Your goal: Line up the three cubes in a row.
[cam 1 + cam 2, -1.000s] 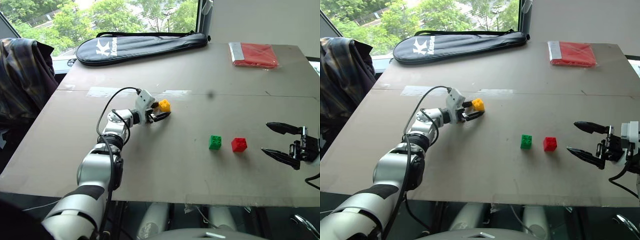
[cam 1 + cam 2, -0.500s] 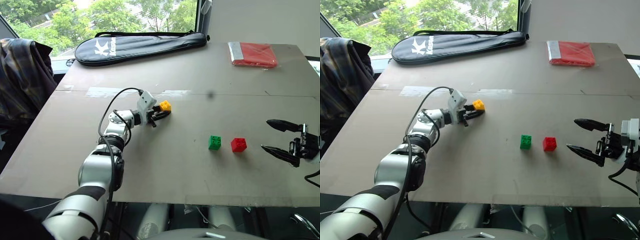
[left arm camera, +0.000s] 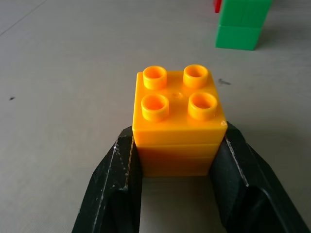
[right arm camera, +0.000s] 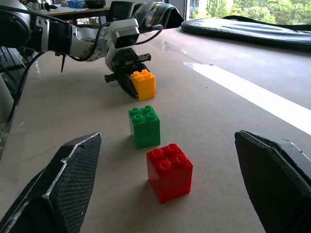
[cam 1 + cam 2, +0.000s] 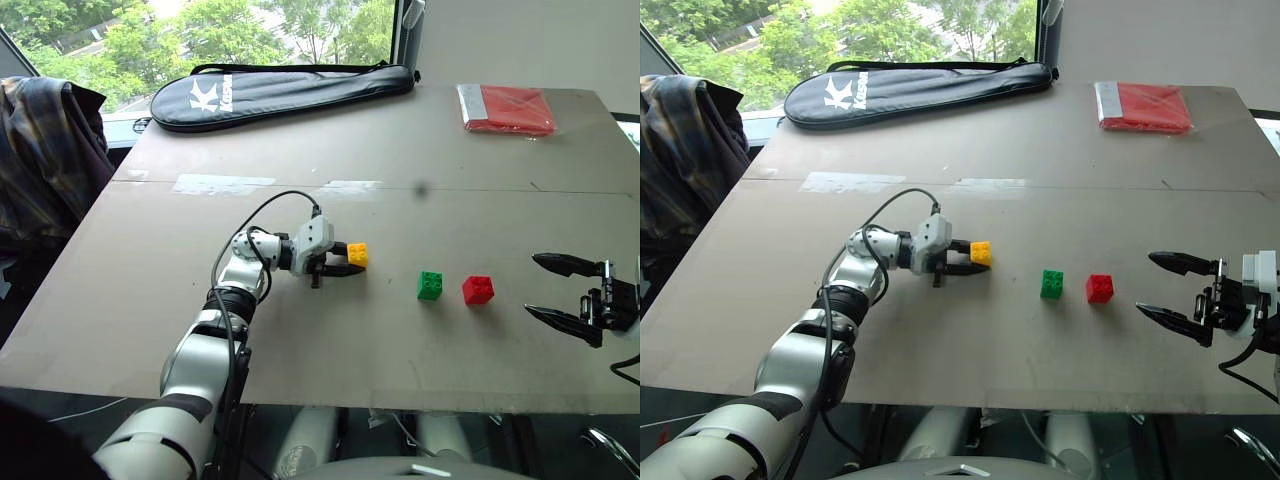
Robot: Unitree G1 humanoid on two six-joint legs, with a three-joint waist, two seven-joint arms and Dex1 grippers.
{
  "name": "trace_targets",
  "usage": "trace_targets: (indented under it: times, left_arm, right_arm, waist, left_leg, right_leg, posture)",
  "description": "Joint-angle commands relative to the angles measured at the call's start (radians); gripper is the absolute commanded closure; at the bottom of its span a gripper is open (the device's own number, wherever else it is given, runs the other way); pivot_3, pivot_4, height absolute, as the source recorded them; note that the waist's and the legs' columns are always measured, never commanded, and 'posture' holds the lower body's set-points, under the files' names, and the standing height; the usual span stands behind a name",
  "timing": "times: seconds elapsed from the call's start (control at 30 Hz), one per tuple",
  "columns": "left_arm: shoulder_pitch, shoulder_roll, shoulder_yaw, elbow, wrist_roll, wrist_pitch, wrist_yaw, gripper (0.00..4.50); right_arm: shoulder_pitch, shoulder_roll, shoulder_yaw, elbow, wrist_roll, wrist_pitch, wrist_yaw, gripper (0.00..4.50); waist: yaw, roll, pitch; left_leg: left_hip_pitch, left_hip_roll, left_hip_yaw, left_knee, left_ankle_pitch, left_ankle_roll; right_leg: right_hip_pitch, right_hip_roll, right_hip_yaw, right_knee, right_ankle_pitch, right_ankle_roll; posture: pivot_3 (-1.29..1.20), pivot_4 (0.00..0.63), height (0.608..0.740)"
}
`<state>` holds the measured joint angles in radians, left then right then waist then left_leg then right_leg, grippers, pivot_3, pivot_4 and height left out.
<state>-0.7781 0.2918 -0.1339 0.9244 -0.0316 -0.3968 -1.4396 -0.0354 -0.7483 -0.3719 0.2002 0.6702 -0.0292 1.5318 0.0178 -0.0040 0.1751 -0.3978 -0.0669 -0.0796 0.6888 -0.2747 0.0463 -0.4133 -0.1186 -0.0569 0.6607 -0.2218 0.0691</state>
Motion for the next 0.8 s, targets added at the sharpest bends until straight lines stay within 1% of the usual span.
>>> trace_targets:
  times: [0.03,0.23,0.8]
  left_arm:
    - [0.033,-0.030,-0.057,-0.025,0.006,0.013,-0.052,3.22]
    - [0.028,-0.051,-0.081,-0.031,0.009,0.011,-0.062,3.22]
    - [0.040,-0.052,-0.099,-0.040,0.018,0.048,-0.034,3.22]
  right_arm:
    - [0.021,-0.001,-0.025,-0.050,0.011,-0.010,0.001,0.00]
    - [0.051,-0.003,-0.032,-0.073,0.018,-0.003,-0.002,0.00]
    - [0.058,-0.002,-0.028,-0.059,0.006,-0.036,-0.005,0.00]
  waist:
    - [0.000,0.000,0.000]
    - [0.000,0.000,0.000]
    - [0.000,0.000,0.000]
  left_leg:
    - [0.000,0.000,0.000,0.000,0.000,0.000]
    - [0.000,0.000,0.000,0.000,0.000,0.001]
    - [0.000,0.000,0.000,0.000,0.000,0.001]
  right_leg:
    - [0.000,0.000,0.000,0.000,0.000,0.000]
    - [0.000,0.000,0.000,0.000,0.000,0.000]
    - [0.000,0.001,0.000,0.000,0.000,0.000]
  posture:
    - [0.00,0.150,0.694]
    - [0.00,0.150,0.694]
    - [0.00,0.150,0.694]
